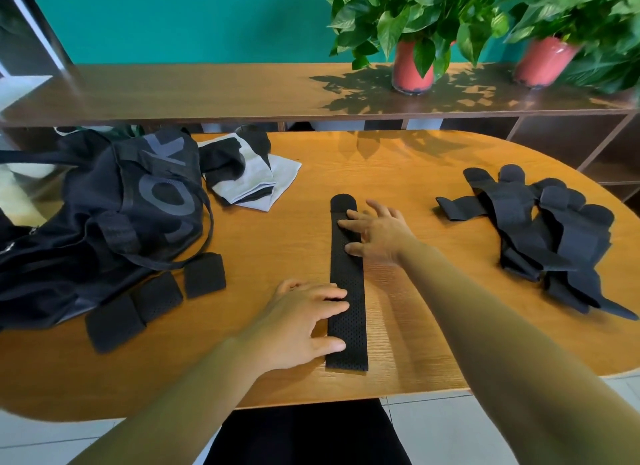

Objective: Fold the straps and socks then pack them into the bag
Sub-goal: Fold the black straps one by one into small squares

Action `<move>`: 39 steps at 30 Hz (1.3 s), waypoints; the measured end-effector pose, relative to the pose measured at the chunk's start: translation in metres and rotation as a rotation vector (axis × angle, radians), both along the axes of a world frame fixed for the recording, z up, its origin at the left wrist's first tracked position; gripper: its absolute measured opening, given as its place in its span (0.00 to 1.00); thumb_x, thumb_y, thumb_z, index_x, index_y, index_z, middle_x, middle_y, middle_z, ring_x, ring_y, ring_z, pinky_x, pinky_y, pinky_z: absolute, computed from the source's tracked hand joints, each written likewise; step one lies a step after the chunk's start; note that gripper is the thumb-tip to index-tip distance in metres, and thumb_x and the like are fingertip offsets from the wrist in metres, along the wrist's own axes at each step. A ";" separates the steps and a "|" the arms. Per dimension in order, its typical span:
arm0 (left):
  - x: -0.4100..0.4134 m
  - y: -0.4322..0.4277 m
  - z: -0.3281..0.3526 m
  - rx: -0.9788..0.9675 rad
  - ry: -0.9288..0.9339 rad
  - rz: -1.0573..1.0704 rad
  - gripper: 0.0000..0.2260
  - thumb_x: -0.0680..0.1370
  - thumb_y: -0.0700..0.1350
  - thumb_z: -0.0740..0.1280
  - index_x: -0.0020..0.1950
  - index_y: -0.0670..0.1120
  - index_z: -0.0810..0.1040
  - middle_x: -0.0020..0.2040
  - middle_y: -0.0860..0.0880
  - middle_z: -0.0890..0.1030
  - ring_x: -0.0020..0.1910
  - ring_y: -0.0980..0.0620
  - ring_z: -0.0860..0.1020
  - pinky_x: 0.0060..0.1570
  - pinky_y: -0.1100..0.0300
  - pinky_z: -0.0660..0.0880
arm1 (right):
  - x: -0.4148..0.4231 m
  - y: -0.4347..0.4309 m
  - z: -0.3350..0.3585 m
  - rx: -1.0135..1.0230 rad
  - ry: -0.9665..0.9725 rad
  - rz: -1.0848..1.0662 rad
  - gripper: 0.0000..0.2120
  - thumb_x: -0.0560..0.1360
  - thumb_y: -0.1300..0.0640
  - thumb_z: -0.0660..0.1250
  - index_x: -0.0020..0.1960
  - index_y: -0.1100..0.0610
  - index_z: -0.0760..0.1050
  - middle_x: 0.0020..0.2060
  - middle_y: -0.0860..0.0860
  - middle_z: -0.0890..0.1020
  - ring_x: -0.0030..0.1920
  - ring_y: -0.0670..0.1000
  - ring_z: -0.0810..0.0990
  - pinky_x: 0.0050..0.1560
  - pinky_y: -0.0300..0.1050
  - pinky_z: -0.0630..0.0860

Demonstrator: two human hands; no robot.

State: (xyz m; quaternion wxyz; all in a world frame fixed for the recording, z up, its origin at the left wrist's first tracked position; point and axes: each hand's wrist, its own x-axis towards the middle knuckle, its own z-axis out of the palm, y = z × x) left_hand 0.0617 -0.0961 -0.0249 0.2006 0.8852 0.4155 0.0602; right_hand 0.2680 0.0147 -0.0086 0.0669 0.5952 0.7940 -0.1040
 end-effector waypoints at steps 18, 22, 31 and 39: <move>-0.018 -0.024 0.011 0.113 -0.036 0.066 0.21 0.76 0.60 0.66 0.69 0.58 0.73 0.71 0.61 0.68 0.71 0.65 0.59 0.65 0.60 0.48 | -0.005 -0.110 0.026 0.071 0.700 -0.011 0.18 0.76 0.57 0.67 0.64 0.47 0.74 0.59 0.29 0.68 0.73 0.42 0.56 0.68 0.54 0.65; -0.018 -0.032 0.012 0.089 -0.025 0.061 0.18 0.78 0.59 0.63 0.67 0.57 0.75 0.71 0.61 0.69 0.69 0.64 0.63 0.66 0.59 0.50 | -0.003 -0.162 0.009 -0.071 0.814 0.007 0.20 0.71 0.57 0.72 0.62 0.45 0.76 0.56 0.27 0.69 0.71 0.41 0.60 0.69 0.54 0.66; -0.021 -0.046 0.006 -0.146 -0.170 0.127 0.24 0.73 0.53 0.66 0.70 0.53 0.72 0.72 0.61 0.66 0.61 0.81 0.50 0.73 0.61 0.40 | -0.008 -0.181 -0.022 0.099 0.641 -0.097 0.19 0.71 0.51 0.72 0.61 0.43 0.77 0.58 0.35 0.72 0.65 0.41 0.64 0.67 0.50 0.68; -0.015 -0.039 -0.003 -0.352 -0.369 0.443 0.25 0.67 0.57 0.64 0.65 0.62 0.67 0.62 0.55 0.76 0.72 0.48 0.63 0.70 0.42 0.61 | -0.031 -0.173 -0.021 0.187 0.910 -0.489 0.08 0.70 0.50 0.74 0.37 0.39 0.77 0.49 0.46 0.73 0.57 0.48 0.70 0.61 0.53 0.70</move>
